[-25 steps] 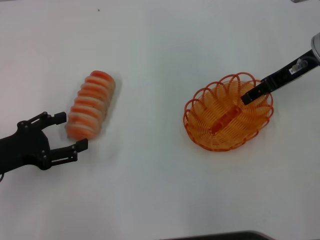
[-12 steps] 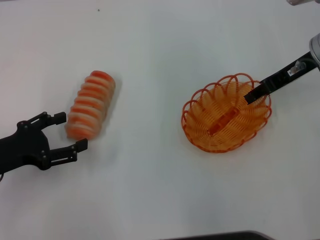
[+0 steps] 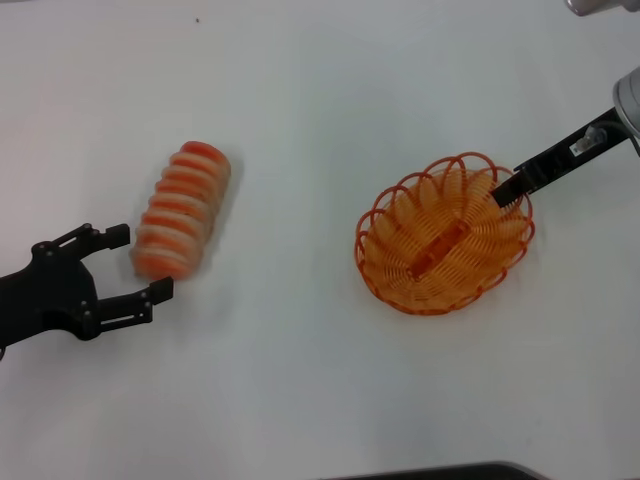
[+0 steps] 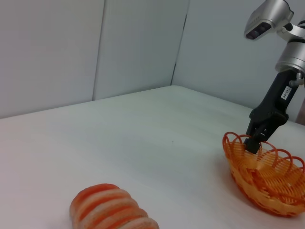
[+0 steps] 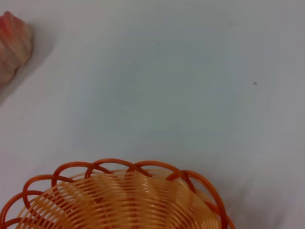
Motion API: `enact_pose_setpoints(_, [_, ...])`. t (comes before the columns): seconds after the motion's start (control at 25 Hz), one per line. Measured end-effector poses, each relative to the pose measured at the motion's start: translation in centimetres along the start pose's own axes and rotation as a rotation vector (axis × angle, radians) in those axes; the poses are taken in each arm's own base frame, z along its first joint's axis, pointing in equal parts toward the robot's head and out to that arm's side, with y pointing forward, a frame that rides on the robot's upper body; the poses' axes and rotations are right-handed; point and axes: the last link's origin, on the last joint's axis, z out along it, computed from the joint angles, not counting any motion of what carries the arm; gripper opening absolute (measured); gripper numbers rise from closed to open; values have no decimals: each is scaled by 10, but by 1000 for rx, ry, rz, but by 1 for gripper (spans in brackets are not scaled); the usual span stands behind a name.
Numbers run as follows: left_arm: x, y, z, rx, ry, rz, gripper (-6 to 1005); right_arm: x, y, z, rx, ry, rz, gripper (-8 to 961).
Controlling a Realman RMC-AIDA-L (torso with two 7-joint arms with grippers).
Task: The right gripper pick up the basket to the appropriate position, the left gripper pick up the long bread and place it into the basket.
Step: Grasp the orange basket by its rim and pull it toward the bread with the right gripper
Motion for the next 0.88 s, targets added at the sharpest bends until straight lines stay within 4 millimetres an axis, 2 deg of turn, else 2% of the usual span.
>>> enact_pose_setpoints(0.12, [0,0,0,-2,1,5,935,0,0,0,-1,-1,2,90])
enact_pose_setpoints(0.32, [2,0,2,-4,3,8,935,2,-2,-4,-23,-30,32,91])
enact_pose_setpoints(0.48, [3,0,3,-7,6,11,935,4,-4,-14,-94,-93,75,89])
enact_pose_setpoints(0.64, [4,-1,3,-7,6,15,935,12,-10,-24,-169,-152,149,79])
enact_pose_setpoints(0.88, [5,-3,1,7,15,16,935,27,-18,-22,-253,-178,283,74])
